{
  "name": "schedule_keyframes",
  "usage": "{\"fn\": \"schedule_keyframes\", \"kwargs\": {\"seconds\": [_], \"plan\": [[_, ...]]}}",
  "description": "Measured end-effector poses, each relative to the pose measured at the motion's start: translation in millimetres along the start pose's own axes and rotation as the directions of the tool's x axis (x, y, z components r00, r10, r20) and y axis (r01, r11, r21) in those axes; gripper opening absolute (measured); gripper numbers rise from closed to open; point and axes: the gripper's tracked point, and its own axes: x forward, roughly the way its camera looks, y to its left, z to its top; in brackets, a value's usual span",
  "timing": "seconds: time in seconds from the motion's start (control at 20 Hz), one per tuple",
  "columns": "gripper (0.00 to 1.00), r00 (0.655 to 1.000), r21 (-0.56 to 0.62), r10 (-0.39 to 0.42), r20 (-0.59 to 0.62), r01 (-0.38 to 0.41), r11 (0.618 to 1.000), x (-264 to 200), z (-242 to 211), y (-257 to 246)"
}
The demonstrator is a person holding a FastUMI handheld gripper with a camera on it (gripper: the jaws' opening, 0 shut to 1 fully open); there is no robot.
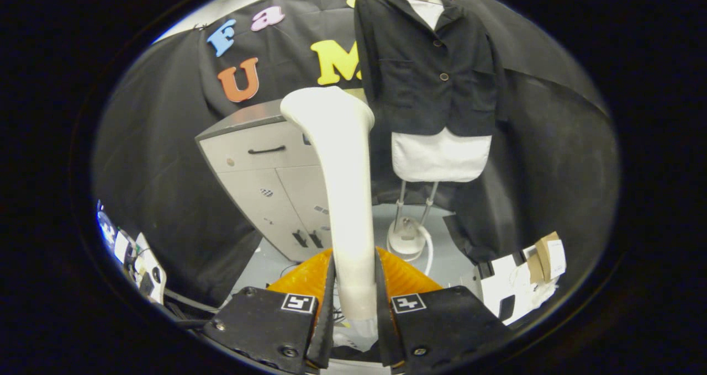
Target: Iron the clothes twice with a garment steamer, once on the left side and once on the right side.
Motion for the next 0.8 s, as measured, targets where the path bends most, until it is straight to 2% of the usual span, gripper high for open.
{"fn": "schedule_keyframes", "kwargs": {"seconds": [0.8], "plan": [[0.37,0.999,-0.057,0.035,-0.011,-0.035,0.998,-6.8,-13.7,28.9]]}}
